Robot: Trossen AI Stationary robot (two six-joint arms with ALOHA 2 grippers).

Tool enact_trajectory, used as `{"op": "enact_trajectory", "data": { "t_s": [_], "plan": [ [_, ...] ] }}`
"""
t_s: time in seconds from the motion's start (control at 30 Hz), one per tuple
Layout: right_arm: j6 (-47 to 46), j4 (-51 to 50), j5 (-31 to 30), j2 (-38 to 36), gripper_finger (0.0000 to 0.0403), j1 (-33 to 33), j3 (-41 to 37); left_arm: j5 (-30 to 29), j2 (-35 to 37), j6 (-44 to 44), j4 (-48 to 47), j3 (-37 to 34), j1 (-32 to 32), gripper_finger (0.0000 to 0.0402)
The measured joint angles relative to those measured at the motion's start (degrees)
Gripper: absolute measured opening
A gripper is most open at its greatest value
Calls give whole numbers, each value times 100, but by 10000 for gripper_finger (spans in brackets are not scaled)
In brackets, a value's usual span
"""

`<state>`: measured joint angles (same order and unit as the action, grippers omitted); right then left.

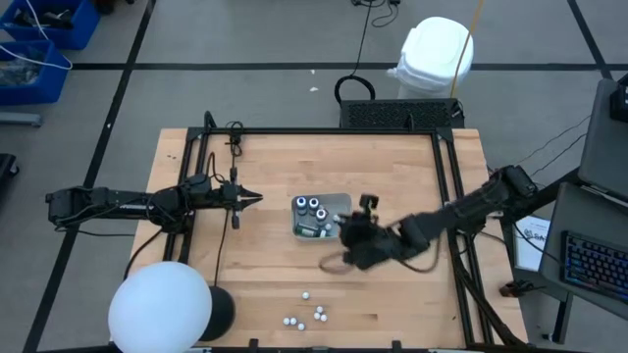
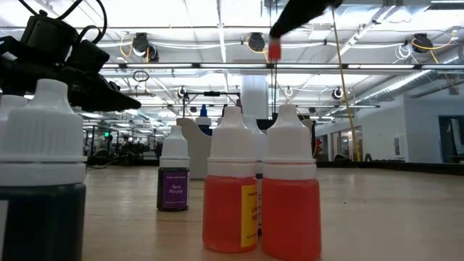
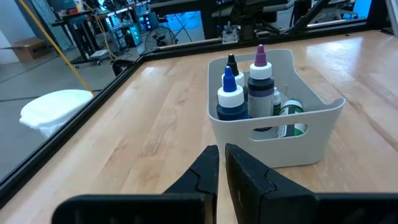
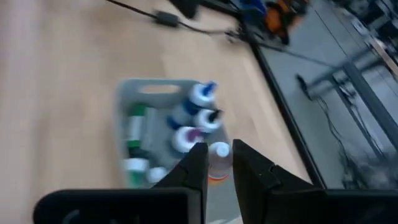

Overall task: Pick & Place food coloring
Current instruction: Put the small orange food coloring bottle into the gray bin

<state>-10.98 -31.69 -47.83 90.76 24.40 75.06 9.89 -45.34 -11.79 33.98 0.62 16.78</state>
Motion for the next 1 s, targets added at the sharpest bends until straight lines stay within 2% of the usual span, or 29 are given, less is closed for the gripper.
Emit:
{"op": "enact_trajectory", "data": {
  "t_s": [0.07, 0.33, 0.53, 1.0],
  "plan": [
    [12, 159, 63, 15, 41, -321, -171, 0, 0, 0, 2, 0, 2, 35],
    [-86, 1742, 1226, -42, 40, -1310, -1555, 1, -1, -6, 4, 0, 0, 35],
    [-121, 2479, 1925, -10, 40, -1768, -1915, 0, -1, -135, 7, -1, 2, 35],
    [-377, 2479, 1964, 25, 40, -1844, -2087, 0, 0, -155, 15, -2, 2, 35]
  ]
}}
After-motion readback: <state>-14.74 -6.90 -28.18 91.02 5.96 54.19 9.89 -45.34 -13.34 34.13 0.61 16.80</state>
